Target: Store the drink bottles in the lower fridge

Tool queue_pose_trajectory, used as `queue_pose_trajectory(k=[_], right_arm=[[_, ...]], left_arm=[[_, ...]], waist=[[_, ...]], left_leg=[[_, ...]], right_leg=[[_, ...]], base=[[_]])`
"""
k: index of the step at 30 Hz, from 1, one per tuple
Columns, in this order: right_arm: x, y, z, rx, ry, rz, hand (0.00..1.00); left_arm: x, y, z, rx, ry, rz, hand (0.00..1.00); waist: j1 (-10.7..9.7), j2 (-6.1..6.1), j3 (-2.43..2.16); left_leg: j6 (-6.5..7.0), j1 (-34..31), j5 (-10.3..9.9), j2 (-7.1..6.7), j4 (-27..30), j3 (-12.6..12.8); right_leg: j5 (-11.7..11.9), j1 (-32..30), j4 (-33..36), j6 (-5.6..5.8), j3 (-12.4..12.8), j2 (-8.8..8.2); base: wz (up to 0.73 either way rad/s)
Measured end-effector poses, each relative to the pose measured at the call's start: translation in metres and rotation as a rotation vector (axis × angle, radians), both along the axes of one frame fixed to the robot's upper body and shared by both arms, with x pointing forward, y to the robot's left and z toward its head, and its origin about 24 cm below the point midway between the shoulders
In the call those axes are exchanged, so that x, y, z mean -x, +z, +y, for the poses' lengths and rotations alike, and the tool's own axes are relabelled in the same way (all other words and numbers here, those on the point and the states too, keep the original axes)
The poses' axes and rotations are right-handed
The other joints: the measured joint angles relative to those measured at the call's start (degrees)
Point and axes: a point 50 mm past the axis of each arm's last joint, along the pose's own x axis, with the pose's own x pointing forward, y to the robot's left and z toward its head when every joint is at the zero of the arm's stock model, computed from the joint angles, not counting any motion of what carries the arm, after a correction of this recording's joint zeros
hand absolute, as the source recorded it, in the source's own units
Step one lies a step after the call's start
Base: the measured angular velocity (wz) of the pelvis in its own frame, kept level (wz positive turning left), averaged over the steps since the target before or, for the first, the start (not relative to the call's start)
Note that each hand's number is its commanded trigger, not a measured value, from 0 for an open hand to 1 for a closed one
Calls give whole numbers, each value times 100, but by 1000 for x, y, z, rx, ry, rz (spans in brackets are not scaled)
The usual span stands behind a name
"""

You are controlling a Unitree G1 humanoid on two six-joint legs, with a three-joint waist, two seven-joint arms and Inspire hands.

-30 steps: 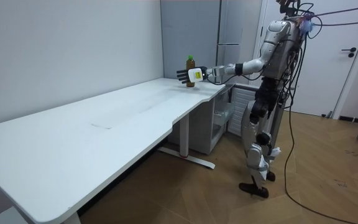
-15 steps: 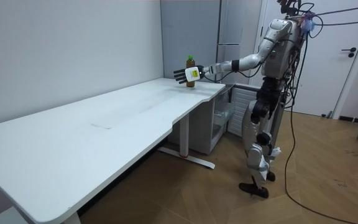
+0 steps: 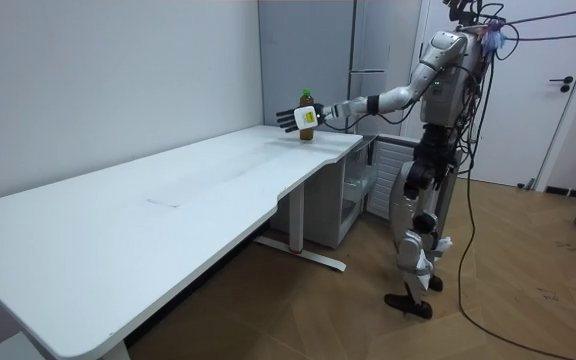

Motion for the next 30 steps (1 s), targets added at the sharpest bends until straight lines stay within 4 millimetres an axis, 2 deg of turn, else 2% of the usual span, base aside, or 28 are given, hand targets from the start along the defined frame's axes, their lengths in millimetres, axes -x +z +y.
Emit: queue_pose_trajectory(k=[5,12,19,24,30], right_arm=[[-1,0,2,2,23,6,0],[-1,0,2,1,23,6,0],[-1,0,1,13,21,6,0],[-5,1,1,28,41,-3,0],[-11,0,4,25,87,-4,0]], left_arm=[[0,-2,1,2,-3,10,0],[-3,-1,1,9,-10,12,0],[-16,14,-5,-1,-37,-33,0],[-21,19,-7,-4,-43,-47,0],[-35,30,-17,-3,-67,-66,0]], waist=[[1,11,5],[7,-33,19],[0,-28,18],[-11,48,36],[-12,114,28]], left_leg=[[0,-8,0,7,2,8],[2,-137,-1,14,95,10],[15,-296,-12,25,199,2],[24,-375,-14,16,205,6],[36,-612,-4,15,303,18]], right_leg=[[0,-30,57,0,3,-2],[1,-115,71,-2,2,-2],[22,-216,95,-10,11,5],[22,-319,172,-10,37,2],[30,-503,201,-11,-34,-2]], base=[[0],[0],[1],[-1],[6]])
